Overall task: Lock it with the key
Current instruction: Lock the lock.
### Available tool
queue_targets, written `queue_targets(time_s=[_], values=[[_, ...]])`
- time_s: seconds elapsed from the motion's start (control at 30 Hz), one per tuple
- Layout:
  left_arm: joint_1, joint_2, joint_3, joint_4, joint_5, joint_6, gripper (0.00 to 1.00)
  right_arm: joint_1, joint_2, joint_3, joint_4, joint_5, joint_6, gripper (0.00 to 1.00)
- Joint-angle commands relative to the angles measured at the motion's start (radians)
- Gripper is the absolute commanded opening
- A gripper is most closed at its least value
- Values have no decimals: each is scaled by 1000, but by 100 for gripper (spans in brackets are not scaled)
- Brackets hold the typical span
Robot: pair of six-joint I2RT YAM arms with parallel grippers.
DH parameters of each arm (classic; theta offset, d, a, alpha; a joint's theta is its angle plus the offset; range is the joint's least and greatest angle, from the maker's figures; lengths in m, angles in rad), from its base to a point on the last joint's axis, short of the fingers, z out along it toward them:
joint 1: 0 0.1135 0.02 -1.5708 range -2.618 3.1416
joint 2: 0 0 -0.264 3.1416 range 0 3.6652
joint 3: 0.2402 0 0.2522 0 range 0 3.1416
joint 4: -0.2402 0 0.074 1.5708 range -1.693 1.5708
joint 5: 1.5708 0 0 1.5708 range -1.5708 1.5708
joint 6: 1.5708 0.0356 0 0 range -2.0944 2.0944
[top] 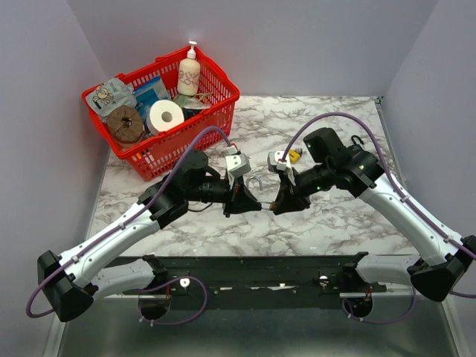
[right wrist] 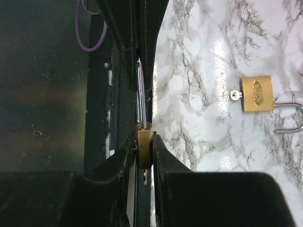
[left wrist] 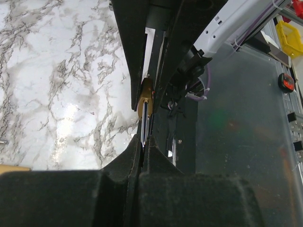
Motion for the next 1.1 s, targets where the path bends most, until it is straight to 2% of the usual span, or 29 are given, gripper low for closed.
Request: queue_targets(time_s=[0.0, 0.3, 0.53, 0.7, 0.77, 0.8, 0.87, 0.9, 0.97, 1.0, 1.07], values=[[-46, 37, -32, 205, -43, -15, 0, 51, 20, 58, 202, -160, 82, 1], [-74, 23, -89, 260, -45, 60, 0, 49, 35, 69, 190, -246, 102, 1], [-80, 43, -86, 276, -50, 6, 0, 49, 41, 70, 235, -209, 134, 1], [-48, 51, 12, 92, -58, 59, 1, 40, 27, 38, 235, -112, 157, 1], [10, 36, 26, 56, -14, 58, 16, -3, 17, 20, 257, -94, 189, 1], [39, 28, 38, 29, 17, 57, 32, -29, 12, 7, 279, -92, 259, 1], [146, -10, 43, -3, 66, 31, 46, -134, 1, -20, 357, -109, 341, 1], [191, -24, 41, -17, 79, 9, 56, -168, -2, -28, 385, -112, 414, 1], [251, -58, 47, -36, 76, -13, 66, -230, -14, -51, 451, -74, 457, 1], [285, -64, 67, -63, 51, -14, 74, -233, -31, -60, 466, -42, 477, 1], [290, -69, 98, -76, -33, -41, 79, -233, -54, -110, 546, 38, 511, 1]])
